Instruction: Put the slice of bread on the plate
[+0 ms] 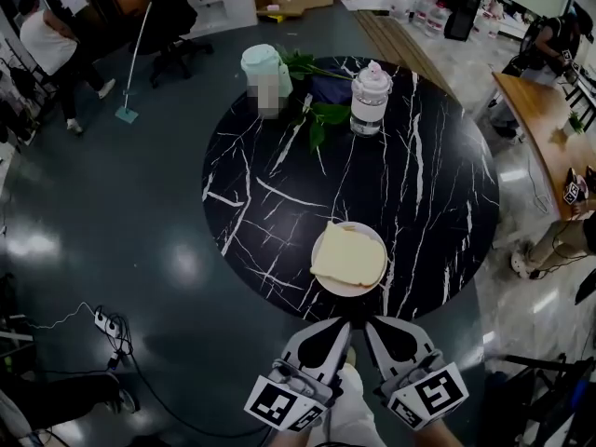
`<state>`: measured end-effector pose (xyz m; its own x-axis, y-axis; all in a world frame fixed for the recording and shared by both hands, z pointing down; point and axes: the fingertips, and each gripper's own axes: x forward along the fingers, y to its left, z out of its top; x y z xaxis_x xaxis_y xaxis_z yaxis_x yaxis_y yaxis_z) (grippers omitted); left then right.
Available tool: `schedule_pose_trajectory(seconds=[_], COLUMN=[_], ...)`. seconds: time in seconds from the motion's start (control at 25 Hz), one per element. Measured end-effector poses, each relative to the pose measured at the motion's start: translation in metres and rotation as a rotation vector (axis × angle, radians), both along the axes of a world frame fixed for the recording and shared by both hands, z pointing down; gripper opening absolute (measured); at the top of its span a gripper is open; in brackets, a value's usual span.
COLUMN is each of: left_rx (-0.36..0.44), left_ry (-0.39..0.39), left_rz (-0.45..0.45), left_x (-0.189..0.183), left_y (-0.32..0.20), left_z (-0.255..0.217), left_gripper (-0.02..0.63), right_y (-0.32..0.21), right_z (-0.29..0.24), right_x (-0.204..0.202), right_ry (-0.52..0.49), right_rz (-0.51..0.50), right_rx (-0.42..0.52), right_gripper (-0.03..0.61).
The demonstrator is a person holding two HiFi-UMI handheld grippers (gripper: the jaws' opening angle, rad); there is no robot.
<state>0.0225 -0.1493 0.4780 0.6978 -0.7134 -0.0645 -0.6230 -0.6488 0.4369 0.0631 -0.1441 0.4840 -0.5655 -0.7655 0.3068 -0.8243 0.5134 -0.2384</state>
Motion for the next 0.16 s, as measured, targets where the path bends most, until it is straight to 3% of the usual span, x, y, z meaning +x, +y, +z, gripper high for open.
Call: schedule_pose_trajectory(seconds=[0.16], left_rx=[-0.001], left_ry=[0.000], left_rz=[0.002], left_x=[0.0012], left_y=[0.0029], left_z=[-0.0006], left_gripper=[0.008], right_y=[0.0034], right_z=[-0.0004], right_x=[0.0003], right_ry=[0.002], right_rz=[-0.004], right_rx=[-0.003], right_gripper=[0.011])
